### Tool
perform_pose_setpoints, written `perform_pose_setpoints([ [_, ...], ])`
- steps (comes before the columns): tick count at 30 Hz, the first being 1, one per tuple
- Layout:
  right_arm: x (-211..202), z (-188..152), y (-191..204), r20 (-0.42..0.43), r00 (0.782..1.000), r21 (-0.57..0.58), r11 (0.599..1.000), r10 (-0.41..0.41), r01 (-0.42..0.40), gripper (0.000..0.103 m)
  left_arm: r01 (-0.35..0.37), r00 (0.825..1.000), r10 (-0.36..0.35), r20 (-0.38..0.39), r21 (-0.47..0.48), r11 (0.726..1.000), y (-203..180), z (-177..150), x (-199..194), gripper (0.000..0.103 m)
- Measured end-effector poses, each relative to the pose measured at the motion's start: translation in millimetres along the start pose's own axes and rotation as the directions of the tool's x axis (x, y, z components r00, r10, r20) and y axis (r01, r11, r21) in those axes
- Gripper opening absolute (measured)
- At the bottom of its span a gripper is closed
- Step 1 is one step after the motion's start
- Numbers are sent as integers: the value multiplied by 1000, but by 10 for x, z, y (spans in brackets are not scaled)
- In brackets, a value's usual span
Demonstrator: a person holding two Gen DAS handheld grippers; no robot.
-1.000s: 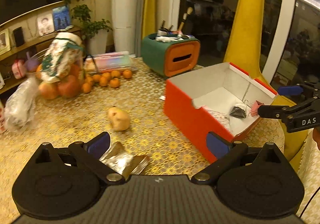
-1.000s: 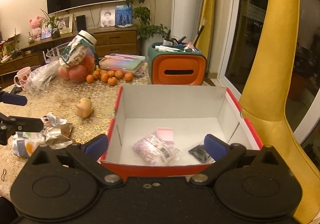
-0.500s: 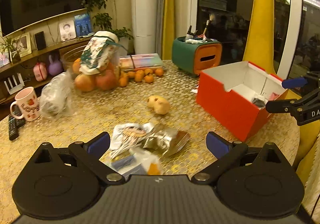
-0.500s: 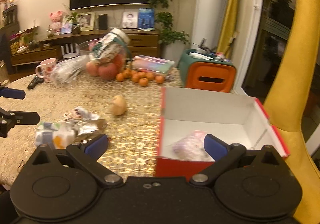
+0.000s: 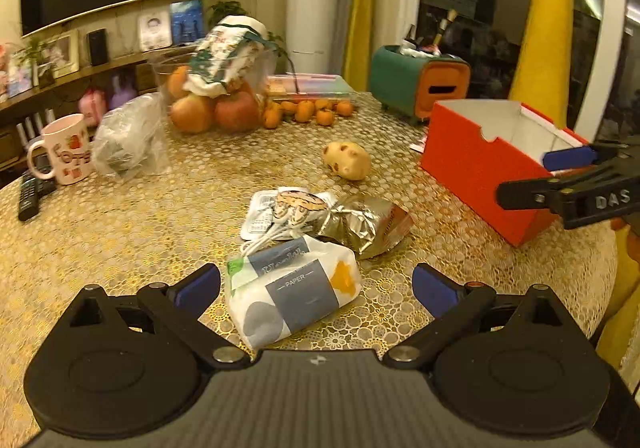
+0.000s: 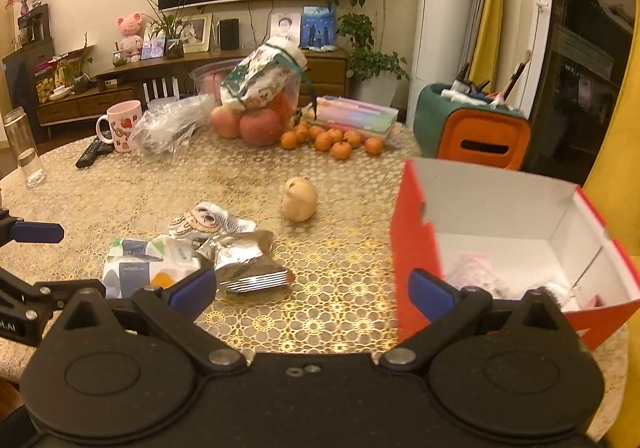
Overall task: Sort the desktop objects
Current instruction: 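Withdraw both tools from the box back toward the table items, then grasp the white-blue tissue pack with the left tool while the right tool grasps the silver foil pouch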
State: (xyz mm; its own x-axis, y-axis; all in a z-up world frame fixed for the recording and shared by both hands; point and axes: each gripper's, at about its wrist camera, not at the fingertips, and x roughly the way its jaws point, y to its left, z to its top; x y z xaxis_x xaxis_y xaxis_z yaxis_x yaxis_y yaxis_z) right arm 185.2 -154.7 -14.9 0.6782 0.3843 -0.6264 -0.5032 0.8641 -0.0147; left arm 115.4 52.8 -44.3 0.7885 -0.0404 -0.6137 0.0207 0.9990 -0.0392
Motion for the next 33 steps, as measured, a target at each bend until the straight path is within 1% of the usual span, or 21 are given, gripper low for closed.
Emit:
perform_pose_setpoints([
  [2, 97, -3, 24, -17, 1000, -1, 1000, 12, -12, 102, 10, 1000, -10, 1, 46, 999, 16, -4, 61, 103],
  [4, 183, -5, 46, -29, 999, -7, 1000, 12, -12, 102, 38, 999, -37, -12, 91, 995, 53, -7, 133, 103],
  [11, 492, 19, 122, -65, 997, -13, 999, 29, -30, 102, 108, 994, -100, -49, 201, 974, 194, -28, 406, 103],
  [15, 698, 55, 200, -84, 995, -23, 999, 45, -47, 102, 155, 988, -143, -63, 280, 947, 257, -13, 560, 103],
  [19, 879, 114, 304, -104, 992, -46, 996, 72, -77, 102, 254, 966, -220, -138, 321, 912, 341, 26, 750, 103],
  [22, 985, 151, 365, -112, 990, -67, 993, 85, -93, 102, 283, 957, -238, -164, 366, 886, 381, 25, 862, 103],
  [26, 1137, 176, 418, -134, 986, -78, 991, 99, -110, 102, 319, 945, -267, -190, 345, 883, 451, 45, 1003, 103],
  [29, 1270, 176, 436, -156, 982, -74, 990, 104, -116, 101, 339, 938, -283, -201, 355, 871, 458, 26, 1056, 103],
  [33, 1419, 165, 425, -185, 977, -53, 991, 109, -120, 100, 364, 928, -307, -210, 347, 864, 452, -11, 1088, 103],
])
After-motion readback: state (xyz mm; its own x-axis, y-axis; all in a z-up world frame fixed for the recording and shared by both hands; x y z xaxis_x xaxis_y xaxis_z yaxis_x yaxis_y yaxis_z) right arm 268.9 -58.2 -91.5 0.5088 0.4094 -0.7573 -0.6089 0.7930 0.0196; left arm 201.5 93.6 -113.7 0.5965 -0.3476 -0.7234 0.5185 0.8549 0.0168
